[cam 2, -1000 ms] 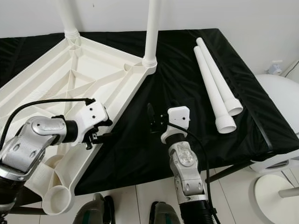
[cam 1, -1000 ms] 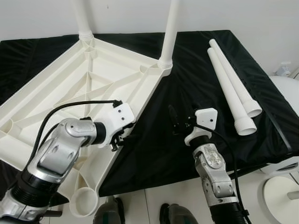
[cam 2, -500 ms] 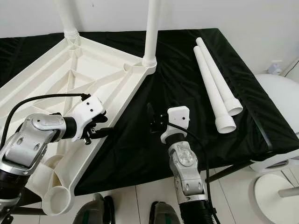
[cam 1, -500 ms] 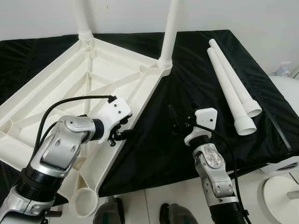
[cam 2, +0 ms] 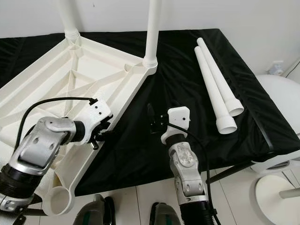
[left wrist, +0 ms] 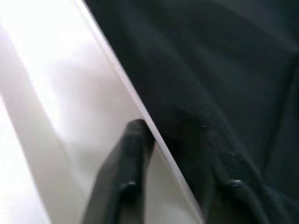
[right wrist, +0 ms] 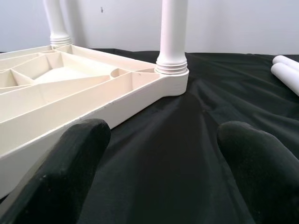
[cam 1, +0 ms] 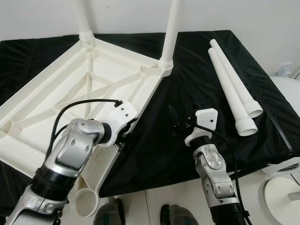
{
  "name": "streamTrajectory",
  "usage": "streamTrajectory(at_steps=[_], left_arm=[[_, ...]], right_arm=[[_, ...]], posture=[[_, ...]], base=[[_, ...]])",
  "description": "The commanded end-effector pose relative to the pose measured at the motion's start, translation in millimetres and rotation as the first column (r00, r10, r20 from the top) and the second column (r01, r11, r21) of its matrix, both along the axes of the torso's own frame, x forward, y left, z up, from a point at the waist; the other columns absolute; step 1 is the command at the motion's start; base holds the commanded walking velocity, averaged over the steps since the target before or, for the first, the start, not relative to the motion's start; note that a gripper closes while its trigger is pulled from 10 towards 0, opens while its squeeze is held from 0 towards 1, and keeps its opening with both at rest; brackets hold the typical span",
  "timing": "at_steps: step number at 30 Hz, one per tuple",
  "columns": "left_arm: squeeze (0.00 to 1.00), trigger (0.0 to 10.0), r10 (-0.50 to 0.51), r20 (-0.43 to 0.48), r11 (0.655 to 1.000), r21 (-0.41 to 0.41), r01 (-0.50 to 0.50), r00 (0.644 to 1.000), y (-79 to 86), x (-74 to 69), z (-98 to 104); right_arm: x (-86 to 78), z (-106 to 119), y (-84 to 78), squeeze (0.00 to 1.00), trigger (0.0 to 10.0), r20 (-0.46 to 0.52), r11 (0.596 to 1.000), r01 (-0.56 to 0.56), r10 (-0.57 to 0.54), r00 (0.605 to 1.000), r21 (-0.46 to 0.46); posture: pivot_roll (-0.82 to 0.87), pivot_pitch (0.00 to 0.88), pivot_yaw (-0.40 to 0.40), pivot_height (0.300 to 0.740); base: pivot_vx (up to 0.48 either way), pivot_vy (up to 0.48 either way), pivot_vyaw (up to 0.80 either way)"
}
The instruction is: Building children table
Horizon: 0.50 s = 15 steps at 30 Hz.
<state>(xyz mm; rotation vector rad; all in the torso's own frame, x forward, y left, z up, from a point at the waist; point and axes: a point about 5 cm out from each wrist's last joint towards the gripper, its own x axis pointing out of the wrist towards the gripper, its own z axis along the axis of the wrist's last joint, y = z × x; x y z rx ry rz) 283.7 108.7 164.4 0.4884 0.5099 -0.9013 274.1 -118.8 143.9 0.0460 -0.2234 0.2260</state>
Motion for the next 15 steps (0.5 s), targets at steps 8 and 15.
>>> streamTrajectory(at_steps=[8, 15], left_arm=[[0.0, 0.0, 0.383, 0.159, 0.922, -0.005, -0.387, 0.91, 0.9, 25.0, 3], [0.0, 10.0, 0.476, 0.15, 0.879, -0.031, -0.477, 0.867, -9.2, 35.6, 6]], right_arm=[[-2.1, -2, 0.9, 0.0, 10.0, -0.014, 1.0, 0.008, -0.008, 1.0, 0.006], [-3.0, -2, 0.4, 0.0, 10.0, -0.015, 1.0, 0.016, -0.016, 1.0, 0.008]], posture=[[-0.02, 0.108, 0.01, 0.74], [-0.03, 0.114, 0.016, 0.74]], base=[[0.0, 0.0, 0.0], [0.0, 0.0, 0.0]])
